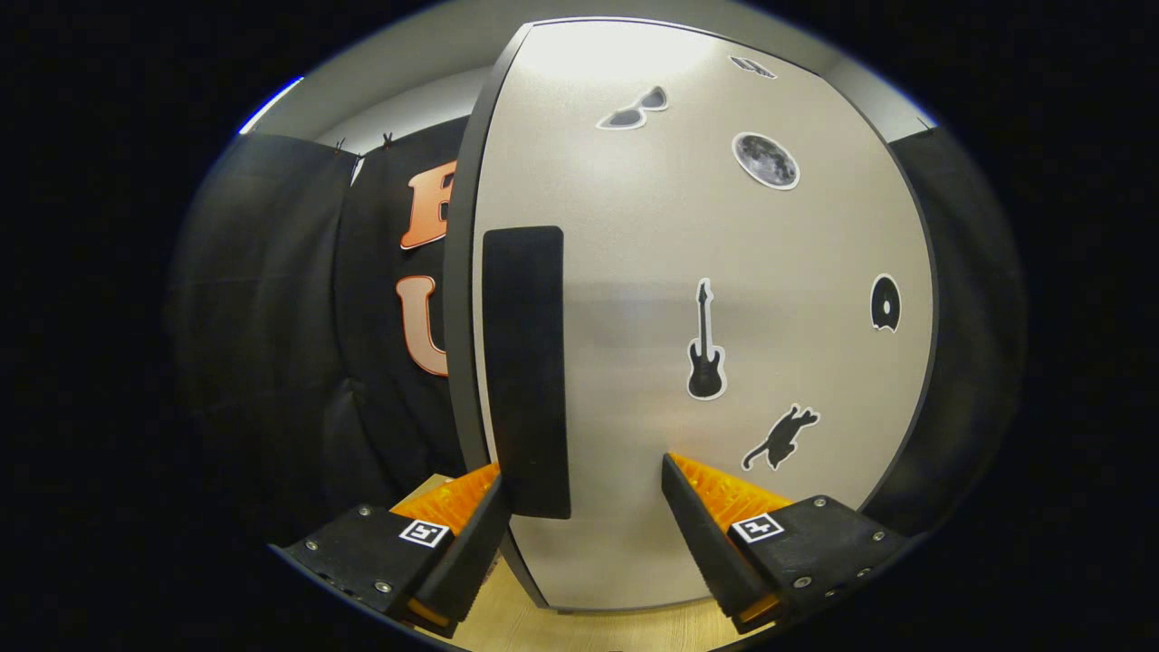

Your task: Open the shoe cabinet door, grab the shoes and put them into the shoe cabinet, then close the shoe cabinet door.

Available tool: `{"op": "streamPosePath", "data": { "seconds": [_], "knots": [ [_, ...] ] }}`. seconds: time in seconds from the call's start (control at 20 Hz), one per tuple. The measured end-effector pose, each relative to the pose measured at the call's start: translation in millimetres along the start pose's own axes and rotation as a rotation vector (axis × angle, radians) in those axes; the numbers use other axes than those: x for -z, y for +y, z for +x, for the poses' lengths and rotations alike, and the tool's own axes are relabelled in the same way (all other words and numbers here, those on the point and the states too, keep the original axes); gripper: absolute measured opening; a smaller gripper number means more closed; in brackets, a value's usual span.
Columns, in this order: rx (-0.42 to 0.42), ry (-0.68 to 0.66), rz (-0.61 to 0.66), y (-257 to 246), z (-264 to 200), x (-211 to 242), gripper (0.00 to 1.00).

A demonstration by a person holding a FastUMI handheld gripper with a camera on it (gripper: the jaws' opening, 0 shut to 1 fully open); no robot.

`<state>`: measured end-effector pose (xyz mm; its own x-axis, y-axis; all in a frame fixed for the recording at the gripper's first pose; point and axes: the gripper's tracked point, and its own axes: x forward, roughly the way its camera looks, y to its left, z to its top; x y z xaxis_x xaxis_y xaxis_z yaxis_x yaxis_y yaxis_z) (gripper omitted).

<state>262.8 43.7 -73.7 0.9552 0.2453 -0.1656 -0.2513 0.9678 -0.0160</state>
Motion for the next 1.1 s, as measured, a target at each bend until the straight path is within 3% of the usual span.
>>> {"op": "streamPosePath", "data": {
  "seconds": [0.45,1.1],
  "knots": [
    [0.026,-0.02,0.019,-10,-59,-18,0.98],
    [0.17,-0.063,0.032,-58,-250,-32,0.97]
  ]
}}
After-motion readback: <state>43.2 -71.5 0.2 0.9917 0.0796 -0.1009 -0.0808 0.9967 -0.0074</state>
